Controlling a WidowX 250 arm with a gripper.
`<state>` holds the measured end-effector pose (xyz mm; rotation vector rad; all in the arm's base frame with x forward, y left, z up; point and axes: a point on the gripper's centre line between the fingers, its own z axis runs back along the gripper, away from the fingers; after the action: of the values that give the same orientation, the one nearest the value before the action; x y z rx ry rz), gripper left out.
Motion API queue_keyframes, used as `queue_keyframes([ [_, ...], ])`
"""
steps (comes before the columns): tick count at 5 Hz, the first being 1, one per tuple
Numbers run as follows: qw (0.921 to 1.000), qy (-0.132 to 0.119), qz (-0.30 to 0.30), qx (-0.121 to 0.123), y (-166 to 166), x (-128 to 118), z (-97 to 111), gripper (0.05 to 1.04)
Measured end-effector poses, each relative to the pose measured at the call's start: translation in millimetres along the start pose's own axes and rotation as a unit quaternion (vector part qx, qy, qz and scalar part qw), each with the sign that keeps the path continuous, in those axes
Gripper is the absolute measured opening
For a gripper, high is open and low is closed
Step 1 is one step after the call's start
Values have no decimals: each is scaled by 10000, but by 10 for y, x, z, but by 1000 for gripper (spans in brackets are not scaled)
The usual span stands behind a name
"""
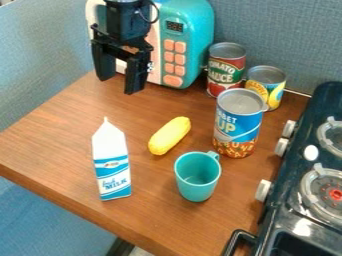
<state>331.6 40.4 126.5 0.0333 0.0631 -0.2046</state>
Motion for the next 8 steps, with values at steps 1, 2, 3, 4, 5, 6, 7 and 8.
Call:
queue_keyframes([
  [1,9997,199,-24,-110,-28,-22,-136,1001],
  [2,9955,75,-259,-912,-303,-56,-264,1001],
  [3,9948,-35,-269,-984,-344,-37,-305,1001],
  [4,9951,-42,-287,-948,-434,41,-389,1001],
  [5,9968,271,-441,-611,-585,168,-567,1001],
  [6,9951,434,-628,-622,-669,259,-643,1001],
  [7,9958,592,-557,-428,-613,298,-707,1001],
  [8,9960,740,-437,-249,-554,314,-725,1001],
])
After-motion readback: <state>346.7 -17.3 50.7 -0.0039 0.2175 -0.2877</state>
